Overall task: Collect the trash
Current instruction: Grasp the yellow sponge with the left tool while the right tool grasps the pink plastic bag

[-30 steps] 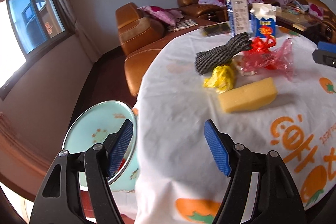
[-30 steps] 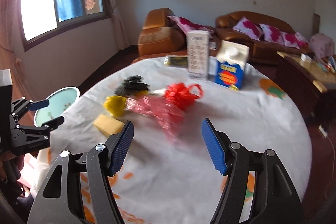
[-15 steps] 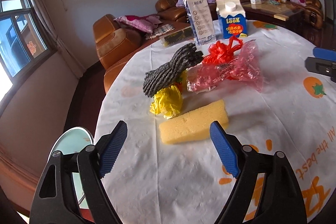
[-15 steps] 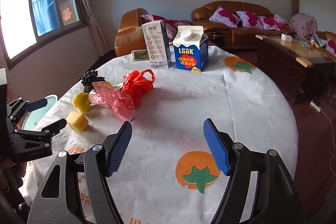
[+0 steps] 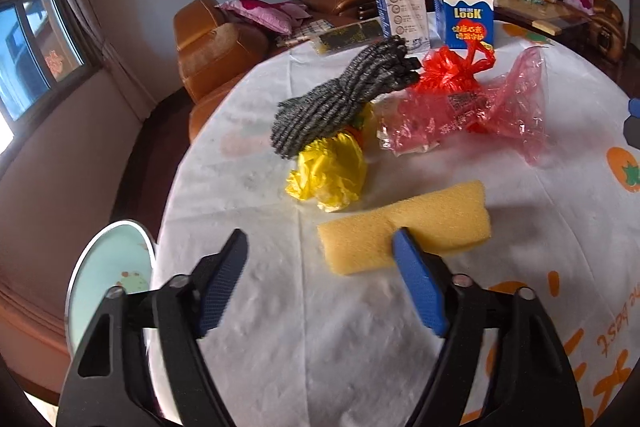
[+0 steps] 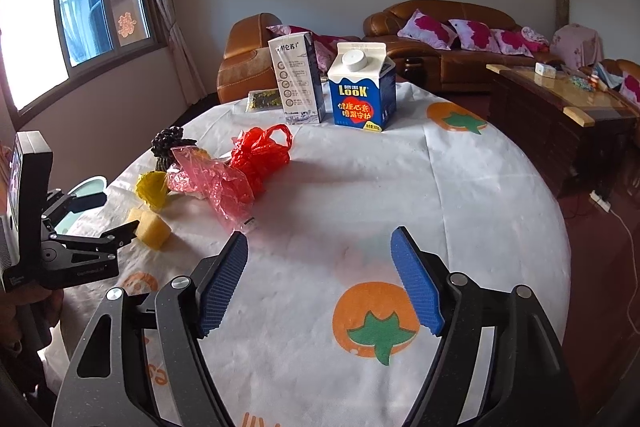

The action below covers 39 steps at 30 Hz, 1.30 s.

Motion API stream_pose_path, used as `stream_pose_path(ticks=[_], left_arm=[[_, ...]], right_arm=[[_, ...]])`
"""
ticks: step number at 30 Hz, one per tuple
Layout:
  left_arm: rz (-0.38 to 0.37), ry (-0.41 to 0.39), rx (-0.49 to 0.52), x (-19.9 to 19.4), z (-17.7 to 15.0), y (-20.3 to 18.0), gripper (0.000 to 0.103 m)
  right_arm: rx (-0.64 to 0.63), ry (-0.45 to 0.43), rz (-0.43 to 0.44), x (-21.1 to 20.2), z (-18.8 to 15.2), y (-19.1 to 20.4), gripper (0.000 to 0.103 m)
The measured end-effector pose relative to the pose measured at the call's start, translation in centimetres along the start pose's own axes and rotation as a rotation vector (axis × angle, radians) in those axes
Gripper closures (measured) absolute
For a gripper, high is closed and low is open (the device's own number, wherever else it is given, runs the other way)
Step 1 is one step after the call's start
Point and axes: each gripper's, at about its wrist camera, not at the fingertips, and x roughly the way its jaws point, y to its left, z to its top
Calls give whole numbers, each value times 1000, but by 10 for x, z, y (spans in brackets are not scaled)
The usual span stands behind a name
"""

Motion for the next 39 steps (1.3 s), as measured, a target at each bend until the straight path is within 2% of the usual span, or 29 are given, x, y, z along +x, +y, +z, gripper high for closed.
stream_pose_path(ticks=[4, 5, 7, 11, 12, 15, 22, 23, 25, 26, 27, 30, 34, 36, 37, 39], left_arm=[[-65, 4, 7, 1, -1, -6, 62], [-93, 4, 12, 1, -1, -8, 73], [-89, 2, 27, 0, -2, -12, 75], [-106, 0, 10, -9, -3, -7, 88], [-111, -6, -2, -13, -4, -4, 103], [-116, -27, -38, -28, -8, 6, 103], [-118, -49, -95, -39, -17, 26, 103], [-102, -59, -104, -39, -16, 28, 99], [-97, -68, -114, -37, -13, 32, 78], [-79, -79, -128, -36, -10, 35, 48], [-66, -88, -140, -35, -9, 37, 38], [-126, -74, -150, -23, -4, 38, 39], [-208, -15, -119, 0, -7, 23, 40], [-253, 3, -120, 8, -10, 16, 64], [-265, 6, -120, 8, -10, 15, 66], [-292, 12, -120, 8, -10, 14, 79]], right_arm=[[-12, 5, -9, 2, 0, 3, 29], [-16, 6, -12, 2, 0, 3, 29], [-18, 6, -15, 2, -1, 4, 29], [-10, 0, -24, 0, -1, 3, 29], [-7, 0, -24, 0, -1, 3, 29], [4, 2, 1, -2, 2, 9, 29], [-41, -17, 52, 7, 22, 54, 29], [-47, -21, 53, 12, 27, 61, 27], [-50, -15, 53, 23, 34, 70, 23], [-47, -10, 60, 28, 36, 71, 23], [-40, -2, 62, 35, 38, 73, 23], [1, 12, 53, 44, 41, 66, 23], [5, 8, 38, 39, 35, 57, 22], [27, 17, 36, 37, 30, 50, 22], [35, 19, 35, 36, 28, 47, 22], [49, 21, 36, 35, 27, 43, 22]])
